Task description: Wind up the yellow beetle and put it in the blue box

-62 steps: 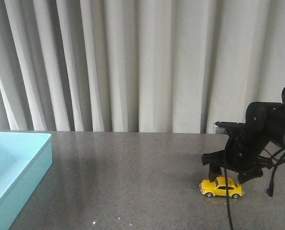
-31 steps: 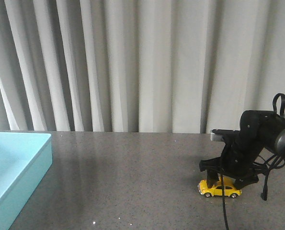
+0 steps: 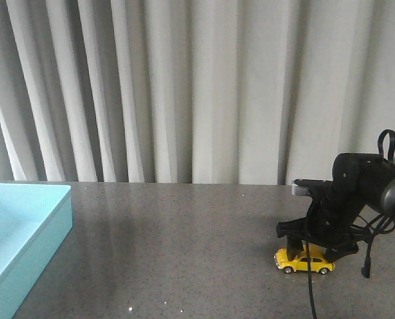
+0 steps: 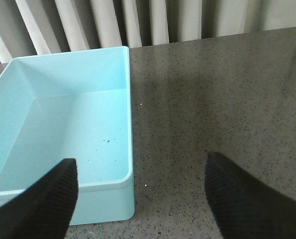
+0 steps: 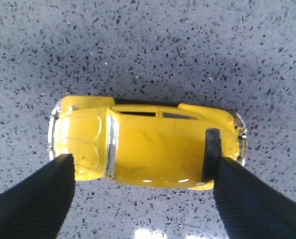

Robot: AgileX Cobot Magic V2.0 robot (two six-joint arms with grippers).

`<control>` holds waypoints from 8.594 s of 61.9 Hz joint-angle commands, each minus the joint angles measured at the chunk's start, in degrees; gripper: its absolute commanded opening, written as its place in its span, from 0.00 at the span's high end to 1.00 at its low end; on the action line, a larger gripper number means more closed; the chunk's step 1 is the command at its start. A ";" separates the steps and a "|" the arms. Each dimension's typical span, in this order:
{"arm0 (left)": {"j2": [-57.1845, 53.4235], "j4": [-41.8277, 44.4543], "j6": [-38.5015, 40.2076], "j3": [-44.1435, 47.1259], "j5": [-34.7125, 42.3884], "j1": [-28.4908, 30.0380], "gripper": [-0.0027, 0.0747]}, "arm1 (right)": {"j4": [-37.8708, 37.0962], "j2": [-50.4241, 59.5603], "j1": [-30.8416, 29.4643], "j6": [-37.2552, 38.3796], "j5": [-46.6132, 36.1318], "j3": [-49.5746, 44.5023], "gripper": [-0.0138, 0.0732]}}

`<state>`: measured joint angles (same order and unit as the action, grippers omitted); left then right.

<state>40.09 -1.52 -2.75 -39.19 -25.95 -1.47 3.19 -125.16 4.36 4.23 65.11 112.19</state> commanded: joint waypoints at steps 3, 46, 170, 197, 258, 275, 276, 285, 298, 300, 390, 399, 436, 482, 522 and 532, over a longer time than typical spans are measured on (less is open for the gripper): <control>0.27 -0.31 0.22 -1.75 3.64 -0.34 0.30 | -0.90 1.41 -0.04 0.59 -1.10 1.47 0.20; 0.27 -0.31 0.22 -1.75 2.51 -0.34 0.30 | -7.23 0.33 -1.74 3.88 0.24 1.47 0.20; 0.58 -0.08 0.17 -1.75 1.10 -0.34 0.30 | 1.32 37.92 -1.43 -11.43 -5.83 -11.96 0.20; 0.58 -0.26 0.17 -1.75 1.34 -0.34 0.30 | 1.74 67.80 -1.20 -9.04 -23.22 -54.30 0.20; 34.04 -19.24 -50.96 -28.07 -9.90 -0.40 0.30 | 0.04 78.70 -1.20 -7.55 -21.72 -66.65 0.20; 51.71 -18.27 -59.77 -41.76 -17.76 -2.77 0.30 | 0.04 78.70 -1.20 -7.55 -21.72 -66.65 0.20; 52.50 -18.15 -60.22 -42.72 -18.31 -2.96 0.30 | 0.04 78.70 -1.20 -7.55 -21.72 -66.65 0.20; 59.89 -16.33 -63.18 -48.52 -20.58 -4.57 0.30 | 0.04 78.70 -1.20 -7.55 -21.72 -66.65 0.20; 68.50 -10.42 -63.53 -57.12 -23.58 -5.66 0.30 | 0.04 78.70 -1.20 -7.55 -21.72 -66.65 0.20; 69.77 -10.18 -63.53 -58.59 -24.58 -5.66 0.30 | 0.04 78.70 -1.20 -7.60 -21.72 -66.65 0.20; 76.21 -15.82 -57.40 -75.26 -35.95 -5.66 0.66 | 0.04 78.70 -1.20 -7.60 -21.74 -66.65 0.20; 71.24 -15.71 -47.96 -75.26 -36.22 -4.95 0.66 | 0.04 78.70 -1.20 -7.60 -21.74 -66.65 0.20; 59.45 -6.05 -22.14 -75.20 -39.15 7.79 0.66 | 0.04 78.70 -1.20 -7.60 -21.68 -66.65 0.20; 76.57 -4.34 -15.80 -75.06 -40.45 15.67 0.66 | 0.04 78.70 -1.20 -7.60 -21.68 -66.65 0.20; 77.45 -9.21 -16.40 -75.06 -36.38 15.67 0.19 | 0.04 78.70 -1.20 -7.60 -21.74 -66.65 0.20; 72.39 -12.78 -16.54 -75.06 -39.00 15.56 0.21 | 0.04 78.70 -1.20 -7.60 -21.74 -66.65 0.20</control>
<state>119.70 -10.76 -19.24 -112.89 -64.93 14.09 3.39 -46.92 3.25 -3.03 46.53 44.16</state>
